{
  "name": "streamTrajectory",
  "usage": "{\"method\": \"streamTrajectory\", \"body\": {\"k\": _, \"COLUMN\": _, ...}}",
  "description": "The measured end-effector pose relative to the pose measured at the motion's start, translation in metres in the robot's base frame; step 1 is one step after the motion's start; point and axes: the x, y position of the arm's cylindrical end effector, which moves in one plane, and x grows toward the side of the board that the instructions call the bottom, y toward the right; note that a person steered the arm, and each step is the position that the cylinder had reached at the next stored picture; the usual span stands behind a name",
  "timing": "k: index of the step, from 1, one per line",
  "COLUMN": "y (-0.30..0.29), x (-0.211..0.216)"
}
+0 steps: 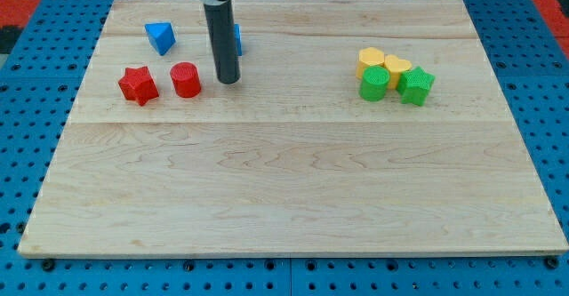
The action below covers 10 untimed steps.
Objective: Slide the cube to the top right of the red circle
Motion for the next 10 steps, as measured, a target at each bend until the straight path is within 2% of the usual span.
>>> {"method": "streamTrajectory", "body": {"k": 1, "y": -0.065, "x": 0.0}}
{"method": "streamTrajectory", "body": {"k": 2, "y": -0.076, "x": 0.0}}
{"method": "streamTrajectory", "body": {"k": 3, "y": 0.009, "x": -0.013}}
{"method": "streamTrajectory", "body": {"k": 4, "y": 0.072, "x": -0.063}}
{"method": "streamTrajectory", "body": {"k": 5, "y": 0.047, "x": -0.081}}
{"method": "streamTrajectory", "body": {"k": 6, "y": -0.036, "x": -0.077}}
{"method": "streamTrajectory", "body": {"k": 7, "y": -0.01, "x": -0.098}}
{"method": "streamTrajectory", "body": {"k": 8, "y": -0.039, "x": -0.127}}
{"method": "streamTrajectory", "body": {"k": 10, "y": -0.073, "x": -0.057}}
